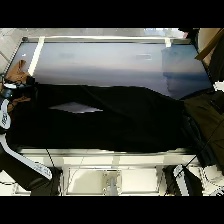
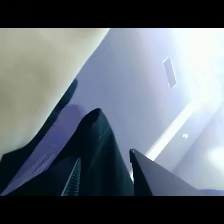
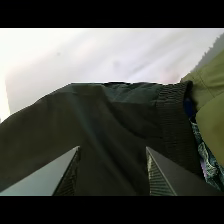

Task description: Fold the clothes and pants, and hang the long-sleeved shirts on hangers.

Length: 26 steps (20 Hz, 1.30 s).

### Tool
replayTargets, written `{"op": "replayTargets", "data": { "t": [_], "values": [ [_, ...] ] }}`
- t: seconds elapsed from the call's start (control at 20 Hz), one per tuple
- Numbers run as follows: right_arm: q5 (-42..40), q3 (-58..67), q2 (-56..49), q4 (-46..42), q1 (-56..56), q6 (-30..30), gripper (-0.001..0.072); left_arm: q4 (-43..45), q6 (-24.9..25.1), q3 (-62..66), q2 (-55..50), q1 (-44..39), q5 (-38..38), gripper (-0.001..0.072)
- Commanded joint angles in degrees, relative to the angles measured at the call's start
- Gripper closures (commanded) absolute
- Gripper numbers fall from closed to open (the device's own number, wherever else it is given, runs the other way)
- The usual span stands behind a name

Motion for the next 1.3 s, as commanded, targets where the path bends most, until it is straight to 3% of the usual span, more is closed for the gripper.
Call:
{"op": "replayTargets", "data": {
  "t": [0.0,0.05,0.15,0.3,0.45,0.55,0.7,0.85,0.95,1.1,1.25],
  "values": [
    [0.0,0.0,0.0,0.0,0.0,0.0,0.0260,-0.4,0.3,0.4,-0.2,-0.3,1.3,0.0345],
    [0.0,0.0,0.0,0.0,0.0,0.0,0.0259,-0.4,0.3,0.4,-0.3,-0.3,1.7,0.0349],
    [-0.2,0.0,0.0,0.0,0.0,0.0,0.0260,-0.4,0.3,0.4,-0.8,-0.4,2.6,0.0449],
    [-0.2,0.0,0.0,0.0,0.0,0.0,0.0260,-0.6,0.3,0.4,-2.3,-1.1,2.6,0.0472],
    [-0.2,0.0,0.0,0.0,0.0,0.0,0.0260,-0.6,0.8,0.5,-3.1,-2.0,2.6,0.0700],
    [-0.3,0.0,0.0,-0.2,0.0,0.0,0.0260,-0.6,1.2,2.4,-2.4,-2.0,1.3,0.0700],
    [-0.3,0.0,0.0,-0.3,0.0,0.0,0.0260,-0.6,6.0,9.0,1.7,-2.0,-0.8,0.0701],
    [-0.3,0.0,0.0,-0.5,0.0,-0.1,0.0260,-0.6,6.6,17.2,6.1,-2.2,-4.7,0.0701],
    [-0.2,0.0,0.0,-1.1,0.0,-0.1,0.0260,0.2,12.1,19.2,9.3,-2.2,-12.0,0.0701],
    [-0.2,0.0,0.0,-2.6,0.0,-0.1,0.0260,13.5,12.9,18.9,11.3,-1.6,-29.6,0.0701],
    [-0.1,0.0,0.0,-3.0,0.0,-0.1,0.0259,33.8,7.9,13.4,11.2,-1.7,-38.5,0.0701]
  ]
}}
